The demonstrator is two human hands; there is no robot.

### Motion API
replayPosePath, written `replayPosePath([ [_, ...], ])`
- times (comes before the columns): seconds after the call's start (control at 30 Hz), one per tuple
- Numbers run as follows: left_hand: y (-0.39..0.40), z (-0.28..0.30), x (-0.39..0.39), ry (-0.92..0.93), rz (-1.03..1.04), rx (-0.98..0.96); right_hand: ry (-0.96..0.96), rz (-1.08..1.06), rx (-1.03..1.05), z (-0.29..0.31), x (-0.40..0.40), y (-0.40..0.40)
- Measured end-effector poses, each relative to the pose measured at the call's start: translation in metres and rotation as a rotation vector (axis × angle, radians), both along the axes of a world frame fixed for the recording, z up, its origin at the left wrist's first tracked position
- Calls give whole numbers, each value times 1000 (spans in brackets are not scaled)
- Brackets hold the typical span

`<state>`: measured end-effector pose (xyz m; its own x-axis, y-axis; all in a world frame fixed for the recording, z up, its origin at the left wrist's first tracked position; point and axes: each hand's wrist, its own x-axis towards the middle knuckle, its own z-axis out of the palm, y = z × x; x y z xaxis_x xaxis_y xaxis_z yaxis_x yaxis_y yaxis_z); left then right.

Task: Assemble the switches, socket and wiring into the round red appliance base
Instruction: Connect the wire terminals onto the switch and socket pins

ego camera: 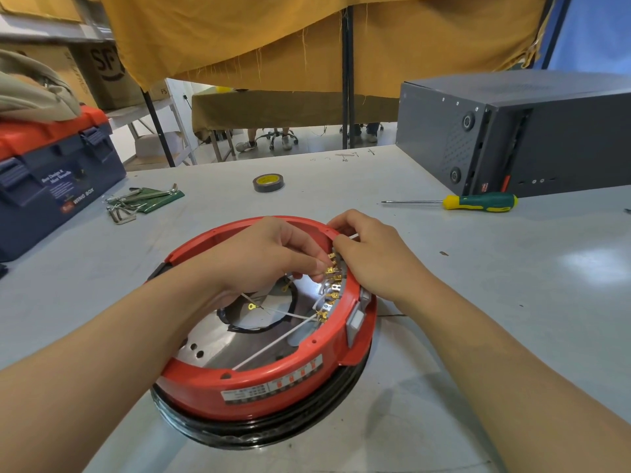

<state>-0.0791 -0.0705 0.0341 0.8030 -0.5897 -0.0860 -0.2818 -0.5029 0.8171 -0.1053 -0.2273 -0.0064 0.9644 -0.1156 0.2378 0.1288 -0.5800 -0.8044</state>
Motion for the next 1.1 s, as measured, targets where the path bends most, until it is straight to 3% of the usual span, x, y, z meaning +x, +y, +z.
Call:
replayPosePath([
  [0.77,-4,-3,3,13,-17,-44,-5,-26,-36,3,-1,3],
  [1.1,0,-8,-3,-246,-59,-16,-12,-13,-17,2,-1,0],
])
